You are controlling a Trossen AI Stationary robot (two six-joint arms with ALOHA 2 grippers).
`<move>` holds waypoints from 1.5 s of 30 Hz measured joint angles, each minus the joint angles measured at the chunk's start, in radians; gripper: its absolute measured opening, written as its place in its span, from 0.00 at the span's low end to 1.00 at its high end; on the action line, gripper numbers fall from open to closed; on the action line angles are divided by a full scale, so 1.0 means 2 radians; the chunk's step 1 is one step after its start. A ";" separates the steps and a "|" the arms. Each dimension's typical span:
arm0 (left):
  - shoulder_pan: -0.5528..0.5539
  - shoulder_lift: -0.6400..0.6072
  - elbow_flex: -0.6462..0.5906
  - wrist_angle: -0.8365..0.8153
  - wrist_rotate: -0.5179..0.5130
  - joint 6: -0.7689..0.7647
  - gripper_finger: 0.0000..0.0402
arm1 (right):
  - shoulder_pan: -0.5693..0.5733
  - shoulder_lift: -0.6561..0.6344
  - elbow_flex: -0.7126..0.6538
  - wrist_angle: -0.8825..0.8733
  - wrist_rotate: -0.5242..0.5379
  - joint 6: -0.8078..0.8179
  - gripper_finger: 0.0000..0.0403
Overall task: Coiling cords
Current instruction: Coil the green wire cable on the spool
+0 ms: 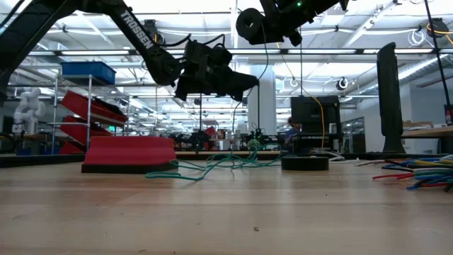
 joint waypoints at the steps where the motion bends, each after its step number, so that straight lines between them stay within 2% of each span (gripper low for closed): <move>1: -0.004 0.000 0.000 -0.007 -0.013 0.004 0.19 | 0.000 0.000 0.000 0.000 0.000 -0.002 0.00; 6: -0.013 0.000 0.000 -0.035 -0.078 0.021 0.19 | -0.001 0.000 0.000 -0.001 0.000 -0.009 0.00; 12: -0.009 0.000 0.000 -0.057 -0.087 0.036 0.19 | -0.001 0.000 0.000 -0.005 0.000 -0.012 0.00; 16: -0.005 0.000 0.000 -0.065 -0.077 0.035 0.19 | -0.001 0.000 0.000 -0.009 0.000 -0.012 0.00; 24: 0.001 0.000 0.000 -0.122 -0.008 0.032 0.19 | -0.001 0.000 0.000 -0.020 0.000 -0.011 0.00; 32: 0.003 -0.001 0.000 -0.156 -0.004 0.057 0.20 | -0.001 0.000 0.000 -0.029 0.000 -0.016 0.00; 36: 0.003 -0.007 0.000 -0.158 -0.008 0.061 0.27 | -0.001 0.000 0.000 -0.036 0.000 -0.020 0.00; 41: 0.010 -0.018 0.000 -0.166 -0.039 0.058 0.37 | -0.001 0.000 0.000 -0.037 0.000 -0.021 0.00; 45: 0.018 -0.024 0.000 -0.174 -0.089 0.058 0.38 | -0.001 0.000 0.000 -0.037 0.000 -0.022 0.00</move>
